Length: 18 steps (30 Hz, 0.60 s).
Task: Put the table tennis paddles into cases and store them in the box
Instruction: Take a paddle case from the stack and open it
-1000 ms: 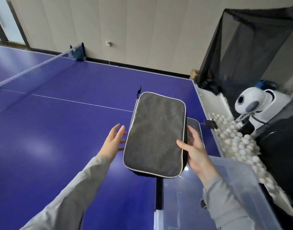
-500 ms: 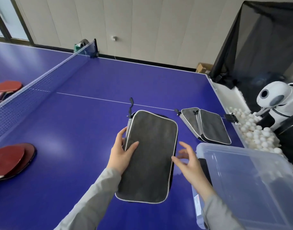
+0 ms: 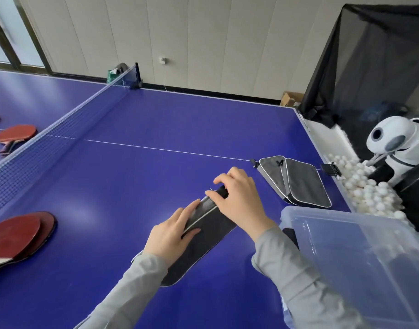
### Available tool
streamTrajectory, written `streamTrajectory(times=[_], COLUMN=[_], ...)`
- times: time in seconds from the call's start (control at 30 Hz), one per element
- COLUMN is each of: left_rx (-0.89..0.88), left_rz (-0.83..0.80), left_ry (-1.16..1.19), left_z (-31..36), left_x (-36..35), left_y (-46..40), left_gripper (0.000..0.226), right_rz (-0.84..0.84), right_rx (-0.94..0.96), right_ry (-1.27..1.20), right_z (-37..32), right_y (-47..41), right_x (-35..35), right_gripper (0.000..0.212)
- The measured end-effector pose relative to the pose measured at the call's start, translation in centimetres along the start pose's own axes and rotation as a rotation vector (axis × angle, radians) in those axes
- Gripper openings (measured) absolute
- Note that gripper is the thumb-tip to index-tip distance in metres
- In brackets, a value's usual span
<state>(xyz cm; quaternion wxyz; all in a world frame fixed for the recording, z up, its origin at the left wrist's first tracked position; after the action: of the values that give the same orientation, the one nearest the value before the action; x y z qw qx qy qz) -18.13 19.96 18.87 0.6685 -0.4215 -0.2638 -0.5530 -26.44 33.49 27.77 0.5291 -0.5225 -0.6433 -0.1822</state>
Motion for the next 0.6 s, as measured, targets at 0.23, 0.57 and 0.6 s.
streamTrajectory(times=[0.23,0.57,0.6], left_rx=[-0.230,-0.160,-0.136], left_rz=[0.078,0.119,0.120], left_ry=[-0.219,-0.134,-0.097], left_z=[2.4,1.8,1.7], left_x=[0.8,2.5,2.8], left_y=[0.4,1.4,1.5], left_gripper=[0.072,0.068,0.065], right_rz=[-0.096,0.039,0.039], right_rx=[-0.076,-0.346,-0.370], right_ry=[-0.061,-0.414,-0.429], right_z=[2.1,8.2,8.8], right_y=[0.3,1.0,1.1], right_x=[-0.8,-1.1,-1.3], right_gripper=[0.011,0.017,0.016])
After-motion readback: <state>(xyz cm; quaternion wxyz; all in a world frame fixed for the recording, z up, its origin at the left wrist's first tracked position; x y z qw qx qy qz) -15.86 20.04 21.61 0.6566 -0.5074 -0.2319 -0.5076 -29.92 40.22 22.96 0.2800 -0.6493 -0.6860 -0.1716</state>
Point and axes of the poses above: each hand's wrist, its own y-axis away from the middle knuckle, its own x-axis out of the back of the hand, z = x × y, the point moved 7 cm from there along -y, towards the middle knuckle, and after that the axes turned 4 degrees about -x, right-handed, at the moved point
